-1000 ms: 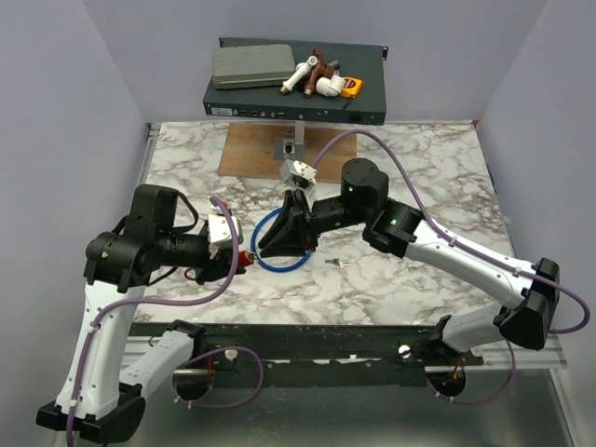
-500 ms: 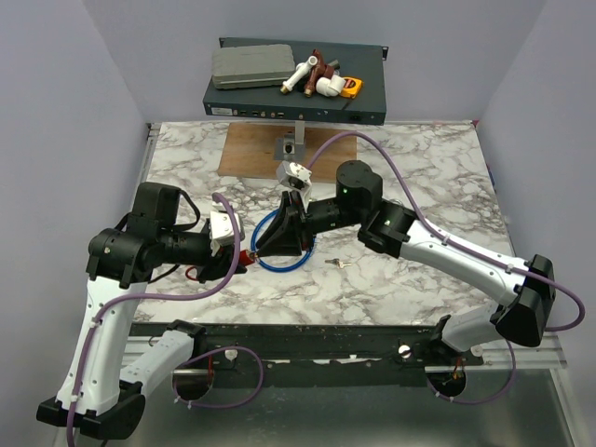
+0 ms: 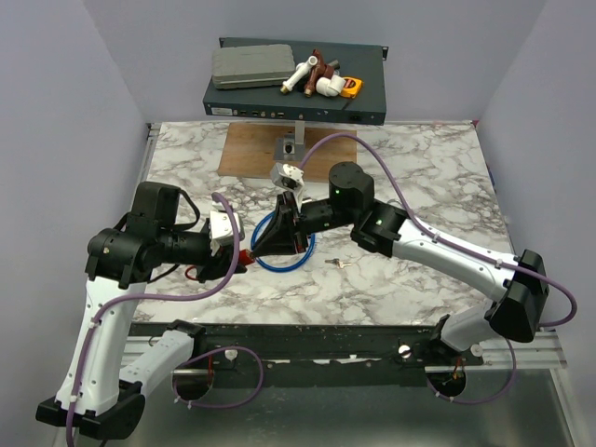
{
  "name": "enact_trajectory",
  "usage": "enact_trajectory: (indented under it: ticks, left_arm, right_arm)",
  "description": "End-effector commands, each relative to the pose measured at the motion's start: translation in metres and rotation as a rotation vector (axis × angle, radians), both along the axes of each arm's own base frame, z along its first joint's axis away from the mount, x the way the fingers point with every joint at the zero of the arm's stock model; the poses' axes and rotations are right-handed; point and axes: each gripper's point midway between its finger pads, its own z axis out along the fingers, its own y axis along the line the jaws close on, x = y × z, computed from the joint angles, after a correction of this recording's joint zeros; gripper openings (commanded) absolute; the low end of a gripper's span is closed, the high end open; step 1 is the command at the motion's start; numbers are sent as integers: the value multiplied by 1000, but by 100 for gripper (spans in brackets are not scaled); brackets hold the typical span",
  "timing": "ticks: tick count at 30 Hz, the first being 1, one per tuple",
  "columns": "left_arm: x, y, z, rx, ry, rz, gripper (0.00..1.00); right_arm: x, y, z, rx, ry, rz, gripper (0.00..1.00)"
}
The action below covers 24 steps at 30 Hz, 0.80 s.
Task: Unlock with the key
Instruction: Unlock the lock.
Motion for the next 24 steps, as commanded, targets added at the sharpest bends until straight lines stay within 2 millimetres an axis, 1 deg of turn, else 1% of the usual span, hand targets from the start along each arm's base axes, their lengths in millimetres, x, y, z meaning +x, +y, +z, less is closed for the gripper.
enact_trajectory:
  ticks: [1, 2, 7, 13, 17, 21, 24]
  left_arm:
    - [-1, -5, 14, -42, -33, -25, 0]
    - [-1, -6, 15, -44, -34, -25, 0]
    - [1, -7, 18, -54, -41, -25, 0]
    - [4, -9, 28, -70, -67, -25, 0]
    - [7, -8, 34, -67, -105, -16, 0]
    - [16, -5, 36, -34, -167, 7, 0]
    - [28, -3, 36, 4, -220, 39, 0]
  right_arm:
    - [-5, 3, -2, 8, 6, 29, 3]
    - [-6, 3, -3, 8, 5, 30, 1]
    - [-11, 6, -4, 8, 3, 43, 1]
    - [-17, 16, -18, -34, 16, 56, 1]
    - [-11, 18, -27, -77, 55, 14, 1]
    - [-7, 21, -34, -117, 136, -34, 1]
    - [-8, 25, -36, -126, 206, -30, 1]
